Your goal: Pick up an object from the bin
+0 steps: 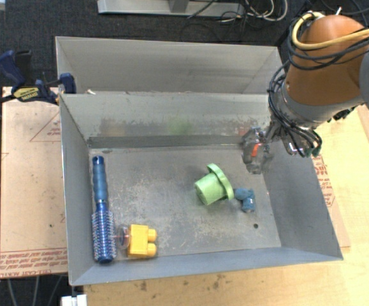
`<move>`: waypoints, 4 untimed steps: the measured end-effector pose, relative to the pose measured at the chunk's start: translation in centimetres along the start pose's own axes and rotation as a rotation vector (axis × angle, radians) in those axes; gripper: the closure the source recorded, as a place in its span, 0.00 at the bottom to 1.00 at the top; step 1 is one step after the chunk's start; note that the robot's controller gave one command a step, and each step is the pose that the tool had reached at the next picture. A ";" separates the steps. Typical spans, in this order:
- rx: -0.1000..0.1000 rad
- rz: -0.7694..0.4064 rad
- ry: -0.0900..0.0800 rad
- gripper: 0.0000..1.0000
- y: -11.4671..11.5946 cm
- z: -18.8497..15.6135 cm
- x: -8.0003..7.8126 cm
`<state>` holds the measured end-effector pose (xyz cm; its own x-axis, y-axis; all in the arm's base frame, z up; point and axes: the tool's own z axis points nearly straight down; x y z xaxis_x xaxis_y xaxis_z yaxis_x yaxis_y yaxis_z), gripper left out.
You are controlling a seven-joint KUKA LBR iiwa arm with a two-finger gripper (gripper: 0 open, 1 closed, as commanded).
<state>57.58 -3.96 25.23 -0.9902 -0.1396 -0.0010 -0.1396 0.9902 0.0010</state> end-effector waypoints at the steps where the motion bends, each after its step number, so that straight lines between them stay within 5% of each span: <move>1: 0.000 0.001 -0.001 0.00 0.0 0.0 -0.1; 2: -0.001 0.192 0.008 0.00 1.3 16.8 1.3; 3: 0.000 0.191 -0.001 1.00 1.3 16.3 1.1; 4: -0.002 0.170 -0.010 1.00 6.7 5.6 0.4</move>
Offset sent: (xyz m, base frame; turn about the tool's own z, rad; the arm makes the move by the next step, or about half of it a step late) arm 0.0000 0.0000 0.0000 0.0000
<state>56.30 2.65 19.61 -0.9995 0.0302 -0.0107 0.0301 0.9995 0.0035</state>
